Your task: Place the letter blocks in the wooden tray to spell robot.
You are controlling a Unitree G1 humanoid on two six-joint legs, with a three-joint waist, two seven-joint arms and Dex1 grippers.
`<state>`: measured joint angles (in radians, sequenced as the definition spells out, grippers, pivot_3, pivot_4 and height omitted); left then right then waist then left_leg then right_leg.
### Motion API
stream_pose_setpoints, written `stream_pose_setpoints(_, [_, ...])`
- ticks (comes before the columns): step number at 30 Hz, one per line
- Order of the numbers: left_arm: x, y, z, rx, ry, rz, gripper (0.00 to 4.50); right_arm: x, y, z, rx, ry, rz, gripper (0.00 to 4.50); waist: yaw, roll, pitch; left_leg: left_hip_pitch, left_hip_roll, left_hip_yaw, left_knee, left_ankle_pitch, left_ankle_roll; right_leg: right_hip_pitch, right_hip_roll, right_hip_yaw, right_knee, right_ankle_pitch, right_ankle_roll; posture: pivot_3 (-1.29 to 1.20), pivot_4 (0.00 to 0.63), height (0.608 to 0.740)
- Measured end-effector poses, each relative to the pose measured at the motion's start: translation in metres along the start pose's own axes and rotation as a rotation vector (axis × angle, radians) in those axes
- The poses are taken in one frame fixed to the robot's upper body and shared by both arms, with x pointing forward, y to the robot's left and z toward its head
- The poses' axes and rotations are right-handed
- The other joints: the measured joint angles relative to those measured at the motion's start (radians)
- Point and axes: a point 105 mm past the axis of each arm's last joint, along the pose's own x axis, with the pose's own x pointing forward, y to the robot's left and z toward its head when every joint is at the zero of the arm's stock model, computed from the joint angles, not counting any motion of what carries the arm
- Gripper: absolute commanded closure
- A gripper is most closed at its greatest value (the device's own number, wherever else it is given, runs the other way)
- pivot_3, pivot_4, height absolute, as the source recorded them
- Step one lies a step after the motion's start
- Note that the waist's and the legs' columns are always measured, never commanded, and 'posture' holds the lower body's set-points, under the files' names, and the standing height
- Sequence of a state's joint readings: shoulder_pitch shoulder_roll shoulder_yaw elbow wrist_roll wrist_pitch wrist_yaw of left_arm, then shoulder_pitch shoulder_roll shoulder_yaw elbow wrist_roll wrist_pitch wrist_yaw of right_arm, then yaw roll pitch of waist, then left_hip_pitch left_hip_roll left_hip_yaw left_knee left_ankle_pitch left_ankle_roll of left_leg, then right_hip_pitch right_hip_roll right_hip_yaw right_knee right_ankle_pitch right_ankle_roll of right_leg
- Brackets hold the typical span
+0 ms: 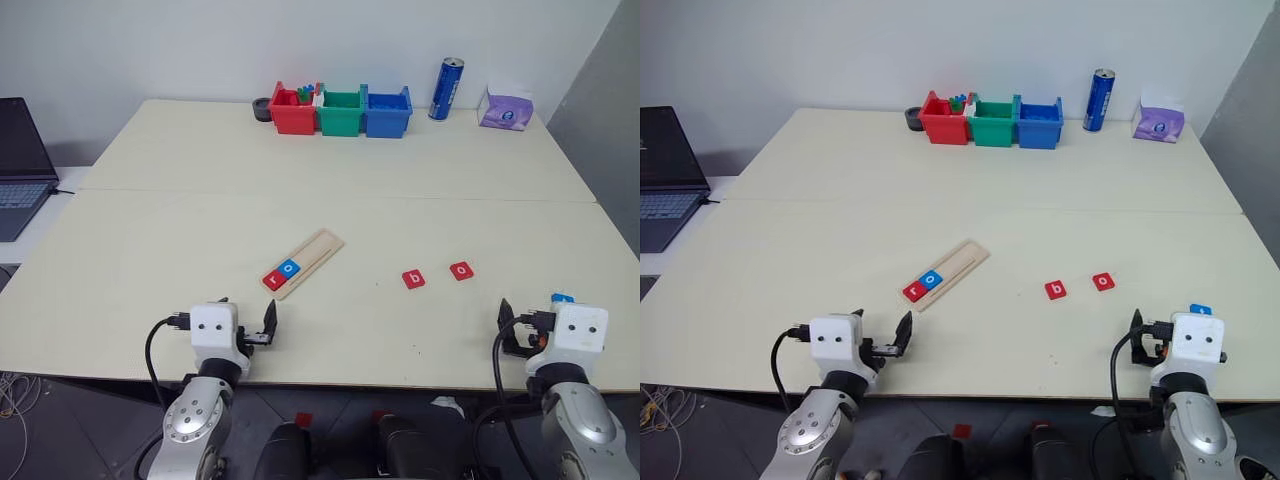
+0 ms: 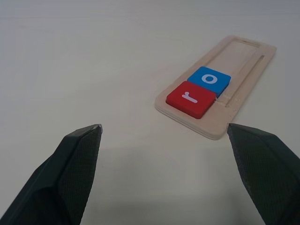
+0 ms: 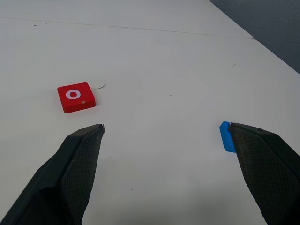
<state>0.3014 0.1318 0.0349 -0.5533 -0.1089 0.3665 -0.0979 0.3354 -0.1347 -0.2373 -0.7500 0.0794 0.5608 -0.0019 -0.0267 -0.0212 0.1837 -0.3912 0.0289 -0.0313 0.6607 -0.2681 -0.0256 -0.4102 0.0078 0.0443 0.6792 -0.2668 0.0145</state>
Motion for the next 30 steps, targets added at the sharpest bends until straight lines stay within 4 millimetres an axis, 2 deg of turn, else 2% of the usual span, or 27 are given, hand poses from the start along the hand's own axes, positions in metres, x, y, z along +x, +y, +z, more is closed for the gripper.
stream_pose_setpoints(16, [-0.001,0.003,0.004,0.002,-0.017,0.007,0.00,0.003,0.004,0.001,0.008,-0.005,0.012,0.03,-0.001,0.000,0.000,0.000,0.000,0.000,0.000,0.000,0.000,0.000,0.000,0.000,0.000,0.000,0.000,0.00,0.150,0.740])
stream_pose_setpoints(20, [0.003,0.007,0.014,-0.010,-0.051,-0.009,0.00,0.012,0.006,0.013,-0.040,-0.047,0.073,0.03,-0.002,0.000,0.000,0.000,-0.001,0.001,0.000,0.000,0.000,0.000,0.000,0.000,0.000,0.000,0.000,0.00,0.150,0.740])
stream_pose_setpoints(23, [0.014,0.014,0.034,-0.007,-0.110,-0.044,0.00,0.024,0.012,0.027,-0.055,-0.070,0.203,0.03,-0.002,0.000,0.000,0.001,-0.002,0.002,0.001,0.000,0.000,0.001,0.001,-0.001,0.000,0.001,0.001,0.00,0.150,0.740])
stream_pose_setpoints(25, [0.027,0.017,0.043,0.012,-0.116,-0.100,0.00,0.030,0.027,0.040,-0.069,-0.085,0.380,0.03,-0.003,0.000,0.000,0.002,-0.003,0.003,0.001,0.000,0.000,0.001,0.002,-0.001,0.000,0.001,0.001,0.00,0.150,0.740])
stream_pose_setpoints(30, [0.054,0.011,0.050,0.015,-0.064,-0.301,0.00,0.023,0.068,0.066,-0.100,-0.109,0.814,0.03,-0.003,-0.001,0.001,0.002,-0.002,0.003,0.000,0.000,0.000,0.001,0.005,-0.002,0.000,0.001,0.001,0.00,0.150,0.740])
